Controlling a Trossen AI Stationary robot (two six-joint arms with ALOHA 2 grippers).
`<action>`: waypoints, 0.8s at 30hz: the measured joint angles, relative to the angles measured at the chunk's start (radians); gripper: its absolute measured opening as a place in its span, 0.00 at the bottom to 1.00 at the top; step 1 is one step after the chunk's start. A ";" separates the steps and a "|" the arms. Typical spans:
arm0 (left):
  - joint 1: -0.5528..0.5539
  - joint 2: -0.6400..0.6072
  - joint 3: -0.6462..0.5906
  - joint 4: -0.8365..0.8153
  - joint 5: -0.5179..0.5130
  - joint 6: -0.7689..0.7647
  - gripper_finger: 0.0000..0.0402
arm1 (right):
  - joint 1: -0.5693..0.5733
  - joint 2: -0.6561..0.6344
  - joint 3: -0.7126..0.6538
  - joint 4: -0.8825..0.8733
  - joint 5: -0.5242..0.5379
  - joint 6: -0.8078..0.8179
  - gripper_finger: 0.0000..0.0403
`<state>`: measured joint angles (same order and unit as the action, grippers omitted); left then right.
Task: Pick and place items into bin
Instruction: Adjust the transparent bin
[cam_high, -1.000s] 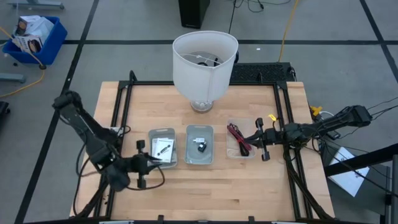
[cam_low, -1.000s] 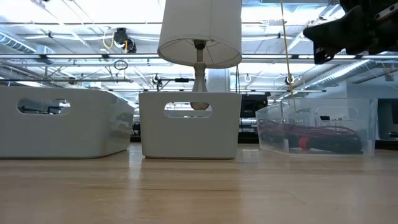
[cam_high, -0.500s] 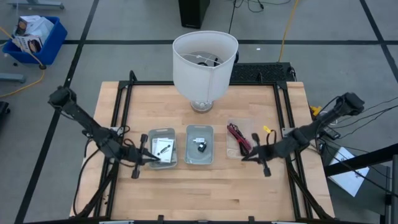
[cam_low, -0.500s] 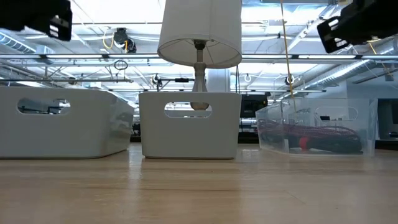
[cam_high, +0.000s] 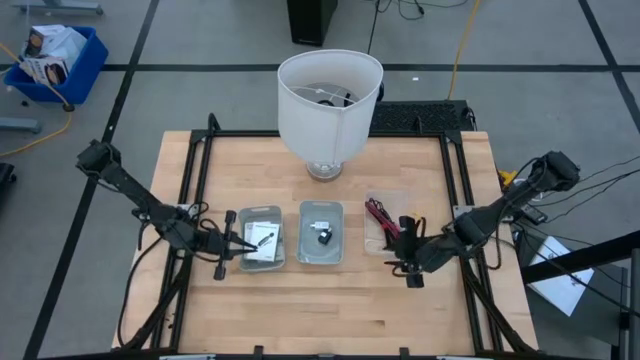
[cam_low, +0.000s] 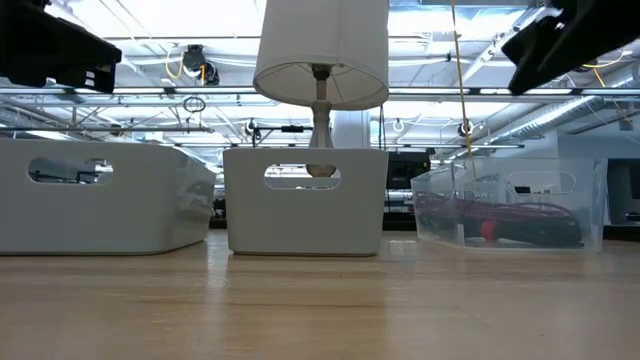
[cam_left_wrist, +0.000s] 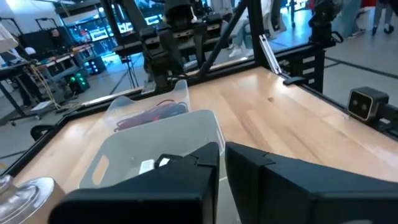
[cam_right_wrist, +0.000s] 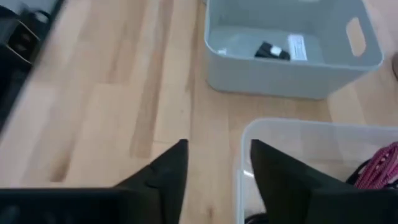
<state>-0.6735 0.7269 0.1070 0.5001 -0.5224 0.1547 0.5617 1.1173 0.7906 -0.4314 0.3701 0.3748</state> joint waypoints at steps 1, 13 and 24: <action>0.000 0.000 0.000 -0.006 0.000 0.000 0.09 | -0.005 0.016 0.000 -0.001 0.001 0.000 0.43; 0.000 0.000 0.000 -0.062 0.000 -0.028 0.08 | -0.014 0.200 0.000 -0.020 0.048 0.049 0.50; 0.000 0.000 0.000 -0.062 0.000 -0.041 0.08 | -0.046 0.208 -0.001 -0.161 0.048 0.138 0.42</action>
<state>-0.6735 0.7273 0.1070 0.4381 -0.5220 0.1139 0.5159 1.3251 0.7899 -0.5926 0.4179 0.5127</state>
